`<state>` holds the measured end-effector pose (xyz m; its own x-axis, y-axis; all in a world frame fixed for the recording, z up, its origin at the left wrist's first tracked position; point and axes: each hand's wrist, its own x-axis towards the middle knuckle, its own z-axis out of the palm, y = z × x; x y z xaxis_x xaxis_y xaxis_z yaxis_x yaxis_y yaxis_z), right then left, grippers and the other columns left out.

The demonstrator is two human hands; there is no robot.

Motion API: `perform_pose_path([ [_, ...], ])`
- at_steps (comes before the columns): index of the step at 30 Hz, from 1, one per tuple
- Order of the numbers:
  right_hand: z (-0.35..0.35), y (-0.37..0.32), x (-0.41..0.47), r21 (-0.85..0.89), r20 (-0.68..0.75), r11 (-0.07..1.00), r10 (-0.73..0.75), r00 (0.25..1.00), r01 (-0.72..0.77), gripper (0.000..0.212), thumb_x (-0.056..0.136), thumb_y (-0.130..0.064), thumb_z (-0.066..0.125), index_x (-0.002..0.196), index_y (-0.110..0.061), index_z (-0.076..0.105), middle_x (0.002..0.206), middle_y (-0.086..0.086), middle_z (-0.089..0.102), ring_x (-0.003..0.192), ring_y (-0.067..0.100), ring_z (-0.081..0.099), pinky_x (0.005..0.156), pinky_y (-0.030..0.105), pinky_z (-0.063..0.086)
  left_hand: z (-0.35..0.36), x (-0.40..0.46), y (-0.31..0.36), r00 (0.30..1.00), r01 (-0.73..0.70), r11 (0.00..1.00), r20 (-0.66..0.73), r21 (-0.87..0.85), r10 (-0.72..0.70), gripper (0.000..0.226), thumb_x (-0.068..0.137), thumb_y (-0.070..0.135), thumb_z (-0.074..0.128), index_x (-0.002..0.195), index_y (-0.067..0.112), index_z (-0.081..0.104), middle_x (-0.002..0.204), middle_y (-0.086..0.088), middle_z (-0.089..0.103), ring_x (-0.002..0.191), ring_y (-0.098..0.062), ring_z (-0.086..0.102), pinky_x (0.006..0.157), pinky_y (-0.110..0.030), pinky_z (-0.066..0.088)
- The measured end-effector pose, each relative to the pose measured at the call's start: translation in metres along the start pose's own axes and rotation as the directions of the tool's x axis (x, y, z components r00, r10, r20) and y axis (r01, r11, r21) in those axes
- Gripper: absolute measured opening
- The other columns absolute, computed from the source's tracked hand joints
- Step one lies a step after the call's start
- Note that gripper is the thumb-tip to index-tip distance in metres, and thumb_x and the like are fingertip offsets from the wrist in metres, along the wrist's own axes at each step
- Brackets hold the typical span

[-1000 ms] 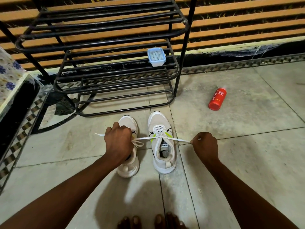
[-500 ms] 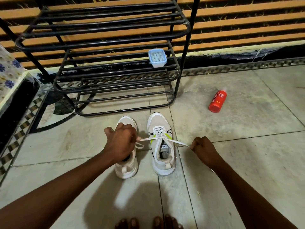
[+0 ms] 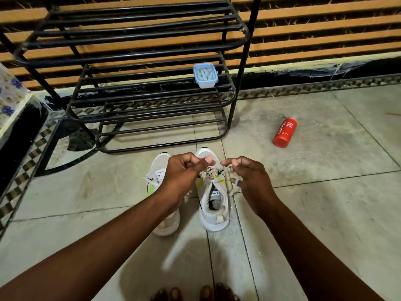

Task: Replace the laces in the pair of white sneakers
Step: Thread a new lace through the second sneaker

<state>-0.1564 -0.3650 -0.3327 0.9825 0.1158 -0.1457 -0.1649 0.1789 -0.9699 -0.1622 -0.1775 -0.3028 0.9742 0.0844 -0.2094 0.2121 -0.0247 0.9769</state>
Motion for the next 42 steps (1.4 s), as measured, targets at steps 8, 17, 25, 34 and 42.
perform_pose_path([
  [8, 0.022, 0.014, 0.014, -0.109, -0.108, 0.988, -0.122, 0.987, 0.110, 0.012, 0.097, -0.003, 0.059, 0.087, -0.001, 0.065, 0.080, 0.016, 0.070, 0.076, 0.024, 0.069, 0.072, 0.041, 0.057, 0.000, 0.003, -0.006, 0.995, -0.098, 0.995, -0.030, 0.008, 0.098, 0.010, 0.092, 0.004, 0.073, 0.097, -0.004, 0.078, 0.091, -0.011, 0.080, 0.086, -0.015, 0.075, 0.081, -0.022, 0.058],
  [17, 0.023, 0.026, 0.016, -0.221, -0.044, 0.952, -0.228, 0.973, 0.213, 0.021, 0.090, 0.011, 0.062, 0.095, -0.004, 0.075, 0.086, 0.008, 0.076, 0.081, 0.021, 0.074, 0.076, 0.030, 0.058, -0.006, -0.001, -0.019, 0.938, -0.342, 0.908, 0.145, 0.243, 0.315, 0.017, 0.088, -0.002, 0.076, 0.099, 0.009, 0.083, 0.102, -0.002, 0.063, 0.095, -0.015, 0.070, 0.089, -0.030, 0.059],
  [25, 0.026, 0.022, 0.007, -0.289, 0.027, 0.914, -0.290, 0.957, 0.285, 0.020, 0.085, 0.013, 0.066, 0.086, -0.007, 0.069, 0.078, 0.006, 0.071, 0.073, 0.017, 0.068, 0.072, 0.027, 0.055, -0.002, -0.007, -0.014, 0.975, -0.218, 0.933, 0.021, 0.288, 0.221, 0.029, 0.077, -0.002, 0.087, 0.096, 0.013, 0.071, 0.108, 0.003, 0.062, 0.070, -0.022, 0.073, 0.056, -0.018, 0.049],
  [34, 0.027, 0.016, -0.001, -0.304, 0.078, 0.904, -0.291, 0.953, 0.301, 0.005, 0.092, -0.005, 0.069, 0.089, -0.009, 0.071, 0.078, 0.002, 0.075, 0.079, 0.019, 0.074, 0.076, 0.030, 0.057, -0.002, -0.007, -0.014, 0.986, -0.152, 0.930, -0.010, 0.334, 0.164, 0.017, 0.084, 0.001, 0.082, 0.086, 0.013, 0.070, 0.071, -0.004, 0.076, 0.059, -0.014, 0.072, 0.051, -0.024, 0.049],
  [42, 0.023, 0.022, 0.001, -0.462, 0.093, 0.806, -0.371, 0.924, 0.370, 0.010, 0.093, -0.006, 0.065, 0.089, -0.015, 0.067, 0.082, -0.007, 0.068, 0.079, 0.015, 0.064, 0.074, 0.027, 0.050, -0.006, -0.005, -0.016, 0.982, -0.188, 0.944, 0.059, 0.270, 0.179, 0.011, 0.087, 0.000, 0.078, 0.092, 0.010, 0.078, 0.085, -0.002, 0.077, 0.076, -0.017, 0.076, 0.061, -0.021, 0.055],
])
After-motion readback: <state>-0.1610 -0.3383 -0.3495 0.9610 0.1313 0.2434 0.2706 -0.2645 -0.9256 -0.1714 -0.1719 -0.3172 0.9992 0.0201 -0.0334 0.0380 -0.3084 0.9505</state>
